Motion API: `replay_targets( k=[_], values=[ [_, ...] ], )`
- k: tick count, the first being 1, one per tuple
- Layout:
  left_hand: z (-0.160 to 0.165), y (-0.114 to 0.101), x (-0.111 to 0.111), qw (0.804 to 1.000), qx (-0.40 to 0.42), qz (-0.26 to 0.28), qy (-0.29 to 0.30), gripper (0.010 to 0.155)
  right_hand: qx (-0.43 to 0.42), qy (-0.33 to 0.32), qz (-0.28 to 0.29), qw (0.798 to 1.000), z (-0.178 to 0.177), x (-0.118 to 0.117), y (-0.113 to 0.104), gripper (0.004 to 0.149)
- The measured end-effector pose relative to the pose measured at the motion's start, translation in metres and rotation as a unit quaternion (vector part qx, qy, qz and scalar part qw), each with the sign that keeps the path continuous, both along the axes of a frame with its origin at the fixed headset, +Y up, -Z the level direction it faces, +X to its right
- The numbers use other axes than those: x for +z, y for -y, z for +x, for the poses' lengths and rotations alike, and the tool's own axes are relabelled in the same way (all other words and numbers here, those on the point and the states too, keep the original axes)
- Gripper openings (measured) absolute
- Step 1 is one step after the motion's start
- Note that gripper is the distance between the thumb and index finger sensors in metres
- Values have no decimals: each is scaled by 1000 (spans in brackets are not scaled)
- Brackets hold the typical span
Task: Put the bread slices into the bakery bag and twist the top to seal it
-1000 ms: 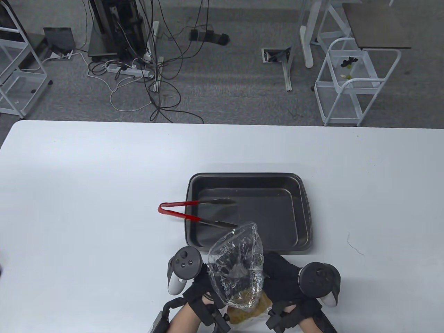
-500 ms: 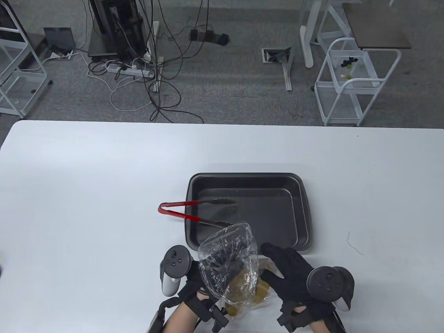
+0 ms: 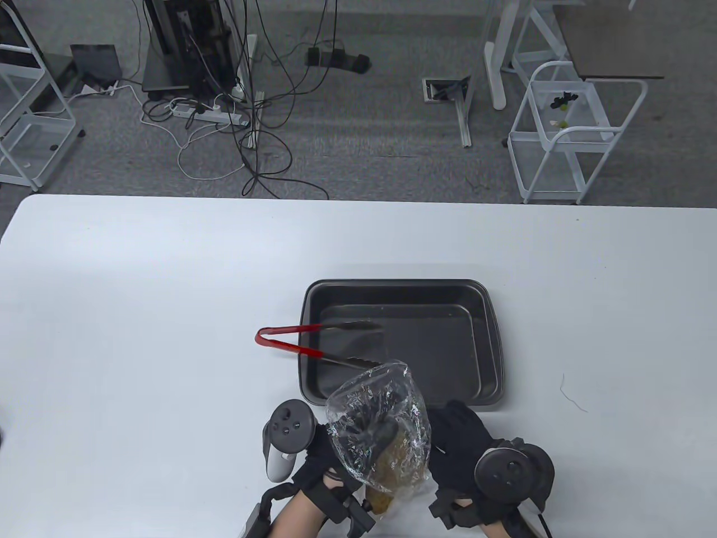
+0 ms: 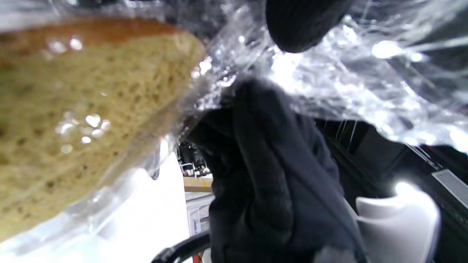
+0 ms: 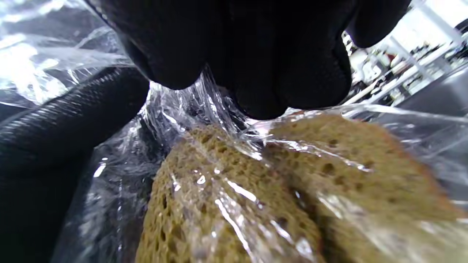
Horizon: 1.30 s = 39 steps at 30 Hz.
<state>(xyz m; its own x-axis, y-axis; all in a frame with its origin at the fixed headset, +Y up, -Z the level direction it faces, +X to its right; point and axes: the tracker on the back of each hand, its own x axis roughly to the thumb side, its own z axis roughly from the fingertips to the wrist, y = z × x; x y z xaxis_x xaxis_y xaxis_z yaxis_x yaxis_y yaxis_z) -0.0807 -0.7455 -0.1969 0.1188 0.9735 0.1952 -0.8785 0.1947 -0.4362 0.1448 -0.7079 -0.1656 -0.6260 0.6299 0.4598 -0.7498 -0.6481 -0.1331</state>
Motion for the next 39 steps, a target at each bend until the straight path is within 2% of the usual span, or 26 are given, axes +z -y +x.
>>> replay_targets(
  k=[3,6,8,11,15,20,22,26,29,31,32,35,39],
  values=[
    [4,-1,0,1000,5,6,29,61,-48,5,-8,999,-1,0,-1,43],
    [10,-2,1,997,6,11,75,77,-116,-11,-56,992,1,-3,0,43],
    [15,-5,4,994,-36,33,98,90,-154,-21,-86,984,3,-4,1,44],
    [20,-11,9,992,-93,65,62,97,-158,-67,-117,978,2,-5,0,45],
    [19,-17,13,985,-147,92,1,92,-155,-144,-130,969,-5,1,-6,48],
    [14,-18,13,983,-155,99,-17,87,-118,-193,-139,964,-16,10,-12,50],
    [13,-17,12,979,-169,106,-33,85,-117,-216,-149,958,-18,8,-9,50],
    [13,-14,8,978,-182,95,-24,86,-117,-253,-187,942,-14,3,-7,54],
    [12,-12,3,982,-175,72,-17,88,-152,-223,-188,944,-2,-1,-7,55],
    [7,-8,1,982,-173,64,-46,77,-177,-199,-161,950,9,-3,-10,58],
    [3,-6,0,981,-172,62,-70,73,-170,-174,-143,959,16,-5,-12,61],
    [-3,-1,-5,987,-143,38,-65,67,-93,-140,-118,979,29,-9,-12,71],
    [-5,3,-10,988,-142,23,-59,55,-16,-140,-114,984,32,-14,-5,88]
  ],
)
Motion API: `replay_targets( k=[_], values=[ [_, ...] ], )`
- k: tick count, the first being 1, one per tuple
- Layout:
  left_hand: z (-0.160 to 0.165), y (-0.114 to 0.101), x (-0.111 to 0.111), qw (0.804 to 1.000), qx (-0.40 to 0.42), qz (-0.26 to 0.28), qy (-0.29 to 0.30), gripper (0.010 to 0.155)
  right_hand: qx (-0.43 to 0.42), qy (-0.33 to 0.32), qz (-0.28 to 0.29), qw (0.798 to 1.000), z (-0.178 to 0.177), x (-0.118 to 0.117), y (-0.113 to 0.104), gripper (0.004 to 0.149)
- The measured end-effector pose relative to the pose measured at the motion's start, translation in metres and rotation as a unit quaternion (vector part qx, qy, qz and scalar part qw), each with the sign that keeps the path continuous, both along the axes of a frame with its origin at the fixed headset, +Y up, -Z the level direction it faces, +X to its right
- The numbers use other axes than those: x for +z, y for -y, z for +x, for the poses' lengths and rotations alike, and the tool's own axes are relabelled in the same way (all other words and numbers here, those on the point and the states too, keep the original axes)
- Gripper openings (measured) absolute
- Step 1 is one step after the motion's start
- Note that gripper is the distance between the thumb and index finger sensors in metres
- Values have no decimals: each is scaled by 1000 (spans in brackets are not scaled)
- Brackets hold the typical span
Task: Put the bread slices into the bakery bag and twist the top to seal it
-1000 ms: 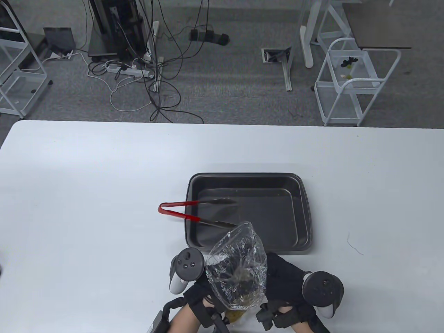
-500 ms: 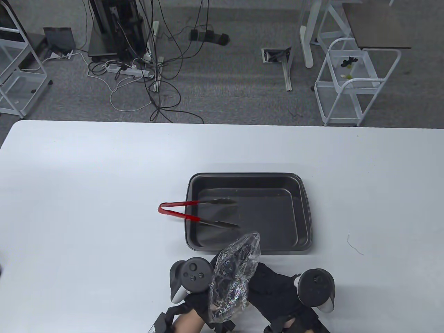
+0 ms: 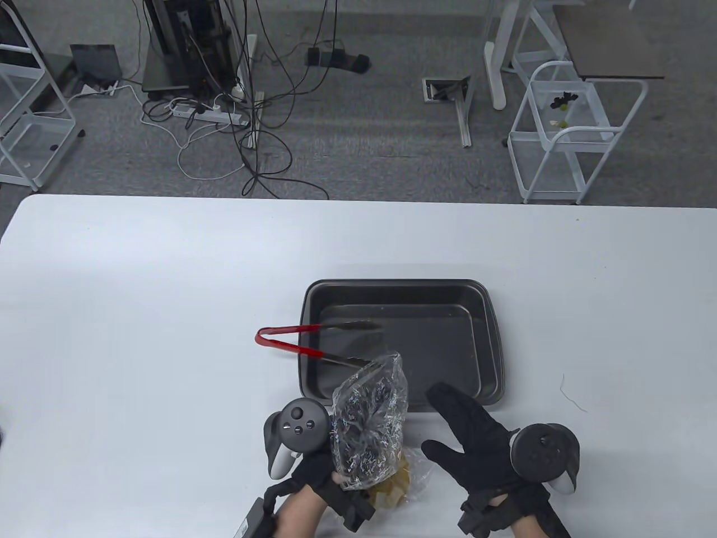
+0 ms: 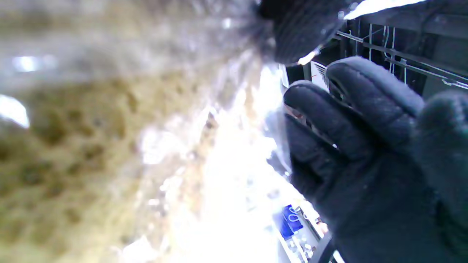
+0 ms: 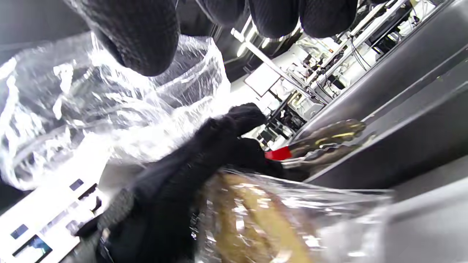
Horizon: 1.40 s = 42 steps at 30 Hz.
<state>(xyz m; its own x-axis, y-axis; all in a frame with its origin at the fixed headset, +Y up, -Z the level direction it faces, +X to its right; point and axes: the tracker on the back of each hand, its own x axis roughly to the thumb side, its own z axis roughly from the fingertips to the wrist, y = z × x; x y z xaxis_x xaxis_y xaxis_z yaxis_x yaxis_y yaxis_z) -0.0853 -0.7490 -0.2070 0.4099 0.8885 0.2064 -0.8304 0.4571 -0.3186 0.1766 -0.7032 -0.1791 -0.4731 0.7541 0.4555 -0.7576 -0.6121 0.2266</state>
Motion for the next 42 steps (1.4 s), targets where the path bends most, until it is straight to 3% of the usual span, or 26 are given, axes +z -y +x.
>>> replay_targets(
  k=[4,9,13,15,17,18,20,21,23,24,27,31,38,42],
  values=[
    [-2,3,-8,999,4,-32,9,49,86,-13,45,995,-6,1,3,100],
    [-7,4,-20,997,29,-70,23,48,173,-1,128,976,-12,8,-5,106],
    [-11,1,-33,989,41,-124,67,47,255,12,219,942,-19,11,-14,107],
    [-12,-4,-41,983,50,-144,104,47,311,17,274,910,-25,13,-19,109],
    [-10,-11,-48,971,56,-169,161,47,376,26,359,854,-34,16,-25,112],
    [-9,-13,-50,968,58,-171,173,47,386,26,391,835,-37,17,-27,113],
    [-3,-16,-53,954,44,-199,219,48,410,22,472,780,-45,22,-31,115],
    [2,-18,-53,946,40,-199,253,48,425,31,520,741,-50,24,-35,115],
    [10,-20,-51,931,31,-216,293,48,452,23,568,688,-59,27,-38,117],
    [15,-21,-50,921,33,-216,322,48,463,21,585,665,-64,27,-39,118],
    [30,-21,-44,897,48,-229,374,48,476,4,616,628,-75,24,-43,120],
    [42,-19,-40,881,65,-240,403,49,480,-20,637,603,-83,20,-47,116],
    [44,-8,-40,873,57,-254,412,50,457,-70,647,607,-88,15,-44,96],
    [42,-4,-42,879,39,-255,401,51,454,-87,644,609,-91,14,-42,87]
  ],
)
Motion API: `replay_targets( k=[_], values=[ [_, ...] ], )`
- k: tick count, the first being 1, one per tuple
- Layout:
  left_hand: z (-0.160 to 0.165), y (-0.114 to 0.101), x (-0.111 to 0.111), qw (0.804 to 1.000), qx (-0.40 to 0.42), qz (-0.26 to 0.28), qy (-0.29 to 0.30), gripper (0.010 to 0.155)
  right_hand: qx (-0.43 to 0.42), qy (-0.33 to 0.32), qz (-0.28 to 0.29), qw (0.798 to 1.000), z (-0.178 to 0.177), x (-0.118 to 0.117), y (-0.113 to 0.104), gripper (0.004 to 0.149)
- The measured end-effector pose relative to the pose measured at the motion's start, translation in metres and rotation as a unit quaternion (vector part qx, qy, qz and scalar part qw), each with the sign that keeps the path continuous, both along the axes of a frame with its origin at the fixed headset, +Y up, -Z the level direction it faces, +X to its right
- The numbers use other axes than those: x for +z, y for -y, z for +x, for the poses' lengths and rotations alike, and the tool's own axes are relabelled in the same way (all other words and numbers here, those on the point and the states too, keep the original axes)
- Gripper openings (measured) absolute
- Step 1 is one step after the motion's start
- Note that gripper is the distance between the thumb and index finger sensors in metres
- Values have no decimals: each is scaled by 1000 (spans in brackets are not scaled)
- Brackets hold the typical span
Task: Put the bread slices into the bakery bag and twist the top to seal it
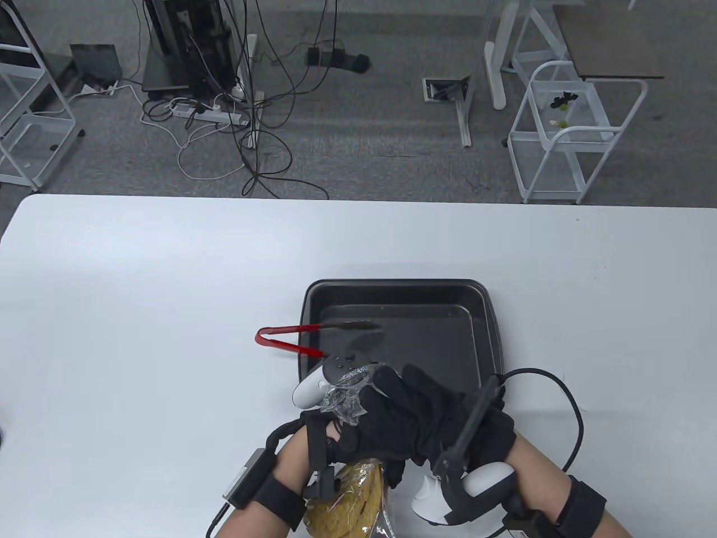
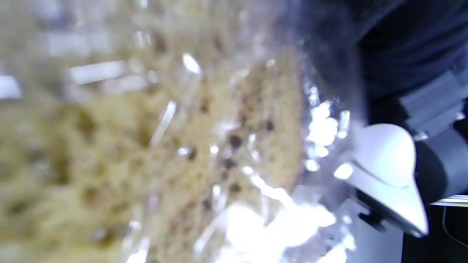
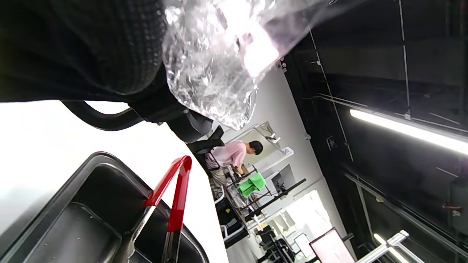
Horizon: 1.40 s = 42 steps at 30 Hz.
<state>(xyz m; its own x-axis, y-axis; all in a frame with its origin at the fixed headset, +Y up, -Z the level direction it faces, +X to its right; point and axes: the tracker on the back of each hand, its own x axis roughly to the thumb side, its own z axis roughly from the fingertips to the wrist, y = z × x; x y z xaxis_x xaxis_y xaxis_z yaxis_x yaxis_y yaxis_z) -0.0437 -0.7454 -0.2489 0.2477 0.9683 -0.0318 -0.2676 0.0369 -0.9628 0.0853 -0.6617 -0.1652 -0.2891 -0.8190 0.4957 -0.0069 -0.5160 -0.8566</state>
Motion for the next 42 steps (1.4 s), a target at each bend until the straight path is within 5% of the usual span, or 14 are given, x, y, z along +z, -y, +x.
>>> replay_targets(
  k=[8,13,18,23,26,29,32,33,36,39,41,42],
  values=[
    [-8,-3,0,994,-80,49,-52,64,46,-13,7,999,-7,8,-2,47],
    [-20,-22,9,962,-154,182,-135,65,54,31,-10,998,-7,12,0,45],
    [-21,-43,30,895,-218,341,-190,62,-16,100,-149,984,-7,8,-7,43],
    [-11,-57,58,773,-280,514,-245,56,-94,189,-360,909,-4,-5,-17,42],
    [-5,-59,75,706,-305,580,-268,54,-150,221,-491,829,3,-15,-17,42],
    [0,-57,90,637,-319,637,-295,52,-212,240,-624,713,14,-26,-10,42],
    [5,-55,104,559,-330,687,-327,48,-266,234,-741,570,25,-35,6,42],
    [6,-54,109,521,-334,709,-338,48,-290,225,-785,500,30,-38,15,42],
    [10,-53,118,440,-349,746,-359,48,-323,172,-863,349,36,-42,39,42],
    [11,-56,124,393,-345,766,-373,48,-315,81,-922,213,34,-41,66,42],
    [13,-56,126,384,-346,773,-369,48,-293,4,-948,127,28,-38,90,43],
    [13,-55,126,389,-347,773,-362,48,-287,-17,-952,104,26,-38,98,43]
  ],
)
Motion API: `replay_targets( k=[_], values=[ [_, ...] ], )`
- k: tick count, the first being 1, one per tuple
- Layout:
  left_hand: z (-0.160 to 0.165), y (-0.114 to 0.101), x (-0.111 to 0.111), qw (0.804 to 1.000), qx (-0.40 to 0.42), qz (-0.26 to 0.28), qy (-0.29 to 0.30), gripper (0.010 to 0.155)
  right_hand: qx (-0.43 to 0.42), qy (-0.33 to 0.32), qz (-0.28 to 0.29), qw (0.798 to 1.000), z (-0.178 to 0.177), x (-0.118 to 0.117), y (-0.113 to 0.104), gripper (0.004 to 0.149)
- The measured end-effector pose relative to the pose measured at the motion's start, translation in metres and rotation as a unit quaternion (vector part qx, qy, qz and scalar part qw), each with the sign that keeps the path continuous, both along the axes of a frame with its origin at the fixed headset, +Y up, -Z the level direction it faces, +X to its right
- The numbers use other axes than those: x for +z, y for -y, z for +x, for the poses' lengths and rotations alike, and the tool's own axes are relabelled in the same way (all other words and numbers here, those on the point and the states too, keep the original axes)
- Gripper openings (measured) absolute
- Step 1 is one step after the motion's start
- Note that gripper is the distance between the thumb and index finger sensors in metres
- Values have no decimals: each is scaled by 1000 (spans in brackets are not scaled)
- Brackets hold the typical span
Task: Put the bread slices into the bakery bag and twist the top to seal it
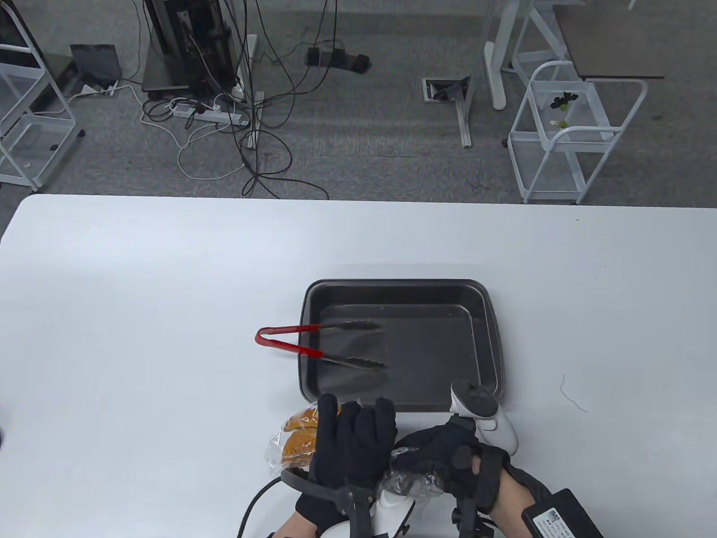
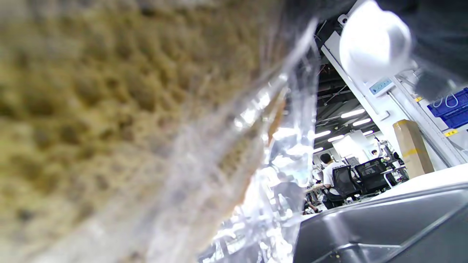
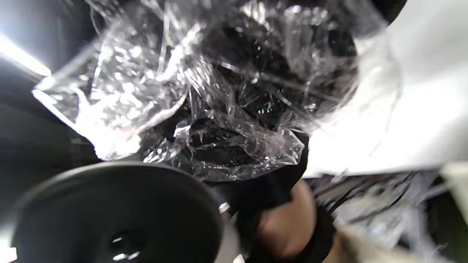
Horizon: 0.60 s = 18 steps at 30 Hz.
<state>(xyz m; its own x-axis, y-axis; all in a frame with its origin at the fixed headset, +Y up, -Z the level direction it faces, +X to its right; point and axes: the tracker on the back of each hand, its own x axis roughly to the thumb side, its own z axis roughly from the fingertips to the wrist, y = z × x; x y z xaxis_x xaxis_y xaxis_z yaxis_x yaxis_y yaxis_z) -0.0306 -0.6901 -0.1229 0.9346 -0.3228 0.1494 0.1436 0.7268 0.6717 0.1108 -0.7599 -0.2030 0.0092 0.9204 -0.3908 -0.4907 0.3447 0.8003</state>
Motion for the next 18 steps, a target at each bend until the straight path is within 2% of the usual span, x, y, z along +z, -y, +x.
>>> replay_targets(
  k=[3,5,7,9,10,11,12,14,15,16,17,18],
  values=[
    [1,7,-4,998,-23,-61,8,47,-12,-25,-34,999,-3,1,17,43],
    [-2,9,-13,991,-31,-134,2,49,42,-31,-14,999,1,-1,16,45],
    [-8,12,-26,976,-23,-217,-7,52,113,-12,52,992,7,-6,1,58],
    [-19,12,-41,953,6,-302,-10,53,195,21,172,965,19,-11,-27,76],
    [-24,12,-47,944,20,-329,5,53,204,30,209,956,24,-12,-36,85],
    [-31,11,-56,925,57,-376,6,53,201,44,254,945,31,-13,-50,92],
    [-36,11,-62,908,77,-410,18,53,190,53,276,941,36,-12,-59,102],
    [-48,13,-80,844,148,-511,72,53,150,91,310,934,45,-7,-81,110],
    [-53,16,-89,802,183,-560,100,54,144,106,349,920,46,-2,-91,111],
    [-58,20,-99,736,220,-620,160,54,163,105,426,883,45,4,-102,113],
    [-60,23,-106,683,254,-658,192,54,191,100,492,844,42,11,-108,114],
    [-62,27,-112,614,294,-698,224,54,225,92,584,774,38,21,-116,115]
  ],
)
